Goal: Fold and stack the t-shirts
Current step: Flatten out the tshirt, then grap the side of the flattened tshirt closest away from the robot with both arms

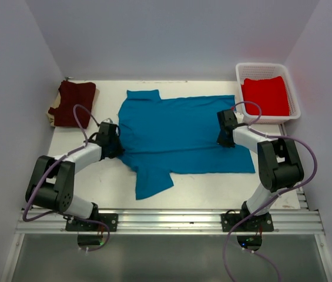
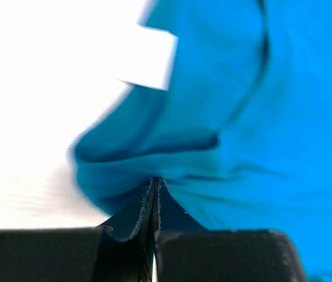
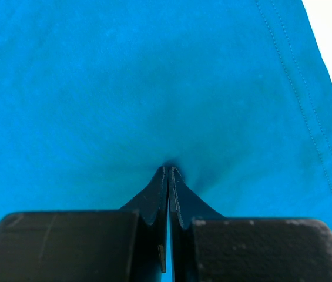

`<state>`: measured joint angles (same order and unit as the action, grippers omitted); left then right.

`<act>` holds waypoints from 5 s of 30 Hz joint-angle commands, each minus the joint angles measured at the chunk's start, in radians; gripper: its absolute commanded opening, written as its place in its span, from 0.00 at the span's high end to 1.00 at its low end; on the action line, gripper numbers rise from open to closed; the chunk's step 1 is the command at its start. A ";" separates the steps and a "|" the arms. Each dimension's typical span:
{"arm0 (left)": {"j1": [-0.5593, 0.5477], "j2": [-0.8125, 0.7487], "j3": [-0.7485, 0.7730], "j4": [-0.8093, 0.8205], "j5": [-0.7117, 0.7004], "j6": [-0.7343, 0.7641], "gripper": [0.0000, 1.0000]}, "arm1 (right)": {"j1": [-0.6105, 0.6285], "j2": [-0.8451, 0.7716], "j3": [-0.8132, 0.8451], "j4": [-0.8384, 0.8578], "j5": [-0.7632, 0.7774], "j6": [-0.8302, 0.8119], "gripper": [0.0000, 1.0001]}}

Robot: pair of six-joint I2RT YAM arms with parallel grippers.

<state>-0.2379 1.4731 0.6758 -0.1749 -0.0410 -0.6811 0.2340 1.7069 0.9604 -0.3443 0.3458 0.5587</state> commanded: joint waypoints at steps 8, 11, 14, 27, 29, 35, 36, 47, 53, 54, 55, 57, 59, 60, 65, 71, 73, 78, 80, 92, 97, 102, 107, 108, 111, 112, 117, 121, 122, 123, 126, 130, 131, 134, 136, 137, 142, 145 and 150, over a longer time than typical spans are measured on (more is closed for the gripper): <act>0.037 0.042 0.257 -0.179 -0.272 0.067 1.00 | -0.009 -0.003 -0.015 -0.050 0.002 -0.003 1.00; 0.035 0.005 0.327 -0.166 -0.197 0.127 1.00 | -0.009 -0.016 -0.025 -0.036 -0.011 -0.013 1.00; -0.014 -0.095 0.309 -0.107 -0.107 0.147 1.00 | -0.009 -0.044 -0.038 -0.013 -0.033 -0.020 1.00; -0.480 -0.224 0.041 -0.143 -0.031 -0.003 1.00 | 0.002 -0.190 -0.091 0.060 -0.105 -0.033 1.00; -0.521 -0.212 0.019 -0.135 -0.086 -0.015 1.00 | 0.007 -0.217 -0.100 0.079 -0.126 -0.034 1.00; -0.520 -0.178 0.138 -0.077 -0.295 0.041 1.00 | 0.010 -0.224 -0.032 0.050 -0.097 -0.057 1.00; -0.520 -0.163 0.166 -0.069 -0.330 0.055 1.00 | 0.010 -0.214 -0.020 0.039 -0.088 -0.065 1.00; -0.241 0.269 0.407 0.057 -0.316 0.181 1.00 | 0.007 0.067 0.213 0.011 -0.053 -0.080 1.00; -0.193 0.407 0.435 0.078 -0.292 0.183 1.00 | 0.005 0.187 0.305 -0.005 -0.090 -0.088 1.00; -0.189 0.414 0.435 0.078 -0.293 0.183 1.00 | 0.005 0.213 0.311 -0.004 -0.096 -0.091 1.00; -0.176 0.421 0.436 0.078 -0.292 0.184 1.00 | 0.004 0.226 0.330 -0.004 -0.102 -0.092 1.00; -0.163 0.440 0.438 0.081 -0.296 0.187 1.00 | 0.005 0.273 0.356 -0.015 -0.110 -0.094 1.00; -0.140 0.455 0.441 0.090 -0.293 0.195 1.00 | 0.002 0.312 0.409 -0.027 -0.129 -0.100 1.00; -0.123 0.463 0.446 0.094 -0.293 0.199 1.00 | 0.004 0.329 0.431 -0.042 -0.134 -0.105 1.00; -0.080 0.548 0.553 0.084 -0.266 0.235 1.00 | -0.002 0.483 0.630 -0.114 -0.140 -0.121 1.00; -0.041 0.605 0.680 0.126 -0.159 0.319 1.00 | -0.007 0.518 0.742 -0.131 -0.197 -0.126 1.00; -0.031 0.602 0.711 0.127 -0.149 0.341 1.00 | -0.005 0.487 0.706 -0.062 -0.241 -0.125 1.00; -0.031 0.448 0.759 0.107 -0.111 0.365 1.00 | 0.001 0.260 0.450 0.214 -0.343 -0.143 1.00; -0.038 0.315 0.708 0.126 -0.100 0.362 1.00 | 0.008 0.168 0.359 0.312 -0.341 -0.132 1.00; -0.204 -0.013 0.280 -0.202 -0.004 0.245 0.48 | 0.094 -0.271 0.040 0.166 -0.231 -0.135 0.47; -0.331 -0.053 0.124 -0.300 -0.005 0.177 0.51 | 0.097 -0.409 -0.084 0.120 -0.197 -0.120 0.47; -0.507 -0.077 0.136 -0.429 -0.040 0.108 0.41 | 0.100 -0.478 -0.132 0.097 -0.188 -0.123 0.46; -0.644 -0.132 0.145 -0.462 -0.091 0.035 0.38 | 0.099 -0.475 -0.155 0.091 -0.169 -0.134 0.46; -0.661 -0.141 0.136 -0.453 -0.085 0.031 0.37 | 0.099 -0.475 -0.161 0.090 -0.169 -0.134 0.46; -0.666 -0.140 0.113 -0.436 -0.062 0.032 0.37 | 0.099 -0.475 -0.166 0.085 -0.162 -0.135 0.46; -0.667 -0.128 0.104 -0.440 -0.063 0.032 0.37 | 0.099 -0.483 -0.167 0.085 -0.157 -0.135 0.46; -0.667 -0.112 0.077 -0.428 -0.083 0.037 0.37 | 0.099 -0.492 -0.167 0.076 -0.146 -0.144 0.46; -0.667 -0.071 0.074 -0.396 -0.099 0.060 0.36 | 0.099 -0.495 -0.173 0.073 -0.139 -0.144 0.46; -0.667 -0.060 0.073 -0.390 -0.094 0.067 0.36 | 0.099 -0.494 -0.175 0.070 -0.137 -0.143 0.47; -0.667 -0.050 0.073 -0.384 -0.092 0.069 0.37 | 0.099 -0.498 -0.175 0.068 -0.133 -0.143 0.47; -0.667 -0.027 0.064 -0.358 -0.073 0.078 0.38 | 0.099 -0.513 -0.184 0.062 -0.119 -0.143 0.48; -0.667 -0.017 0.050 -0.350 -0.060 0.080 0.41 | 0.100 -0.526 -0.192 0.057 -0.105 -0.141 0.51; -0.667 -0.017 0.047 -0.348 -0.057 0.080 0.45 | 0.099 -0.527 -0.192 0.054 -0.102 -0.138 0.51; -0.667 -0.019 0.045 -0.359 -0.054 0.075 0.68 | 0.099 -0.529 -0.196 0.048 -0.084 -0.129 0.55; -0.667 -0.025 0.045 -0.373 -0.056 0.072 0.88 | 0.100 -0.527 -0.195 0.034 -0.039 -0.112 0.64; -0.667 -0.027 0.045 -0.379 -0.059 0.068 0.93 | 0.100 -0.527 -0.193 0.013 -0.022 -0.090 0.71; -0.667 -0.068 0.039 -0.431 -0.076 0.057 1.00 | 0.096 -0.532 -0.192 -0.064 0.154 0.012 1.00; -0.667 -0.125 0.033 -0.481 -0.083 0.043 1.00 | 0.074 -0.530 -0.195 -0.146 0.226 0.102 0.96; -0.687 -0.275 0.060 -0.592 -0.097 -0.020 1.00 | 0.021 -0.509 -0.216 -0.219 0.288 0.173 0.47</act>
<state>-0.9081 1.2991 0.7139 -0.6682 -0.1207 -0.6449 0.2775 1.2030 0.7631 -0.4862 0.5209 0.6395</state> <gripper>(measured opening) 0.018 0.488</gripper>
